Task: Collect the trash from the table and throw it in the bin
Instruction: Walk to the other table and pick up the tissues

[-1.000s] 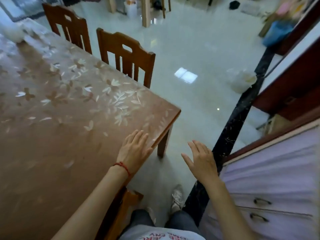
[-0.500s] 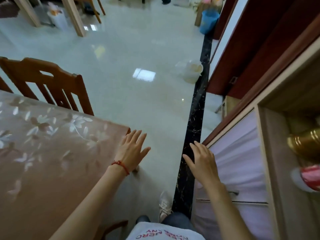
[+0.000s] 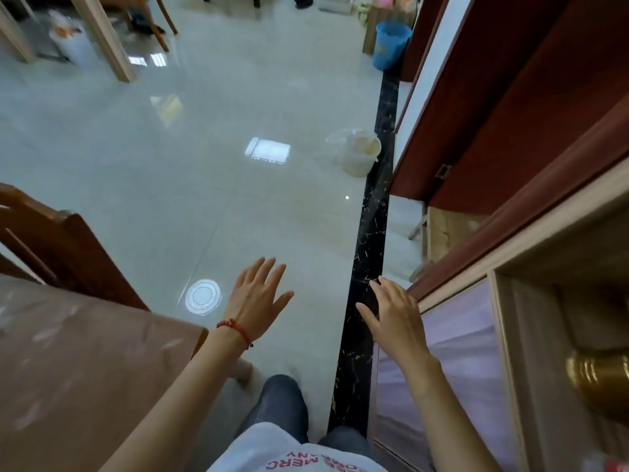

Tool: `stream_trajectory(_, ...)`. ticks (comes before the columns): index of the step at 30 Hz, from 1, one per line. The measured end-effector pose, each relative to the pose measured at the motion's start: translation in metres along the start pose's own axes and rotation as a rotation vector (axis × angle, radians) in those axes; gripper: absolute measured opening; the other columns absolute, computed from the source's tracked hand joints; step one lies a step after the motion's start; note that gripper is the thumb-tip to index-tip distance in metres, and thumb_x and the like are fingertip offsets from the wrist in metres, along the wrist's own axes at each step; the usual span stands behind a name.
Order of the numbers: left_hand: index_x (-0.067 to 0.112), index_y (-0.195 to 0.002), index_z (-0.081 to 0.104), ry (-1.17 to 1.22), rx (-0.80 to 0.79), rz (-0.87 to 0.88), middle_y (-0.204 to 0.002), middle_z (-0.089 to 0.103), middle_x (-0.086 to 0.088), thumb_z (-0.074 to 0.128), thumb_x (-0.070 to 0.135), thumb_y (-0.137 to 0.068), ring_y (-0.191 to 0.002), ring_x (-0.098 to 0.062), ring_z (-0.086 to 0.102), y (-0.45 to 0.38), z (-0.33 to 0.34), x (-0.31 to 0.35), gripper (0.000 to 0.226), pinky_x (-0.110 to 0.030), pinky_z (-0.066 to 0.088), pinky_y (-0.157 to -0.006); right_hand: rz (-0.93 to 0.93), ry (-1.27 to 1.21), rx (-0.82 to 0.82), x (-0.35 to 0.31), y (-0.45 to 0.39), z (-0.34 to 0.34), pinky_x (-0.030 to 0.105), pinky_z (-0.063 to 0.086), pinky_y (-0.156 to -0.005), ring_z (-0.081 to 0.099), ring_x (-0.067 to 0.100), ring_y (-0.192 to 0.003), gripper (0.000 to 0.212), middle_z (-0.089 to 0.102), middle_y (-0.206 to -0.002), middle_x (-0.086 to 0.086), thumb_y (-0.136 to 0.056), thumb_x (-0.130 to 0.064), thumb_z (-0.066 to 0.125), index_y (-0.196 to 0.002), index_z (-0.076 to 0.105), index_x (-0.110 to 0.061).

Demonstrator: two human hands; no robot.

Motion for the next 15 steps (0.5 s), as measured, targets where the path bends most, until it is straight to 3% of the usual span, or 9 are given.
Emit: stream_trajectory(15, 0.008, -0.133, 0.041, 0.046, -0.052, -0.034, -0.142, 0.042, -0.017, 0.052, 0.037, -0.089, -0.136, -0.033, 0.030, -0.244, -0.009, -0.066, 0.054, -0.045, 0.026, -0.111, 0.032, 0.007, 0.003, 0.008, -0.253, -0.023, 0.036, 0.019, -0.111, 0.025, 0.021, -0.138, 0.056, 0.035, -0.148, 0.007, -0.093, -0.044, 0.042, -0.139, 0.035, -0.013)
Point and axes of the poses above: each hand's wrist, its own y-axis away from the middle knuckle, its own z-axis out of the palm, x = y × z, the point moved 8 cm from there along -y, towards the middle knuckle
